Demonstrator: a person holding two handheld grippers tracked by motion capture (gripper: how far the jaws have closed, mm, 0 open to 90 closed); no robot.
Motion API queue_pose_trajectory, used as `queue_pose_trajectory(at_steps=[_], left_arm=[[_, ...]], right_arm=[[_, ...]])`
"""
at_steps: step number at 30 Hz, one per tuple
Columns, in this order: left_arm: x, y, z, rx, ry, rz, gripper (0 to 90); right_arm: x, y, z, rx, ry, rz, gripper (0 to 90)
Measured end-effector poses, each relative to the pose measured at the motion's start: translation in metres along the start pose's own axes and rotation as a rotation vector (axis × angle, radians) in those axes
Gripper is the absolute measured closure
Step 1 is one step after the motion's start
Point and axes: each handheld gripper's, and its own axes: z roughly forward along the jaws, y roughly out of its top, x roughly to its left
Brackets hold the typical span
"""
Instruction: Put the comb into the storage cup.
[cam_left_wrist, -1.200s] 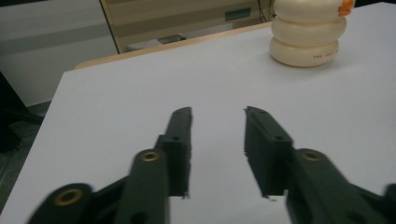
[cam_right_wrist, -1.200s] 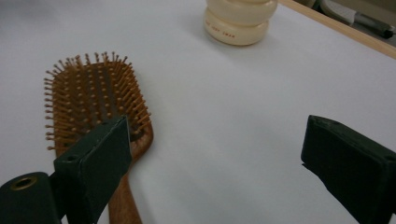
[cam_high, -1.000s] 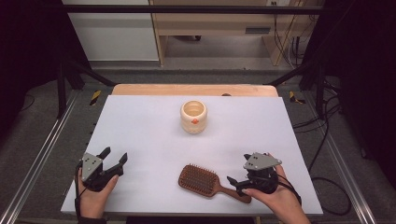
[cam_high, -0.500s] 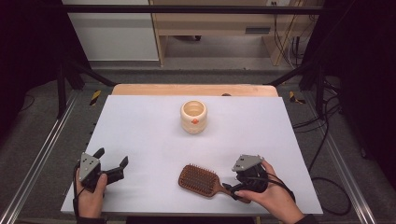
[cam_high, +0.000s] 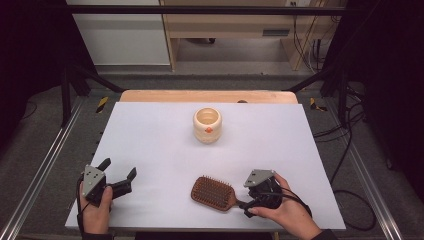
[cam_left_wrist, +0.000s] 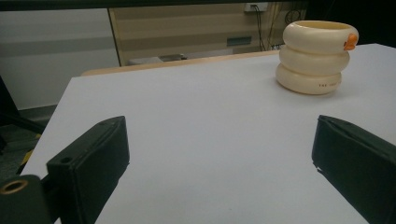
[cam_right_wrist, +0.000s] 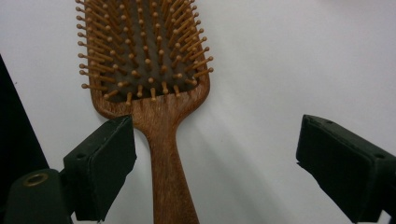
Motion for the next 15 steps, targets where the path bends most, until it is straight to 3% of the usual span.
queue_pose_trajectory(at_steps=[15], left_arm=[[-0.0024, -0.0001, 0.0006, 0.005, -0.013, 0.006, 4.0]], right_arm=[[0.0031, -0.0054, 0.0094, 0.043, 0.032, 0.008, 14.6]])
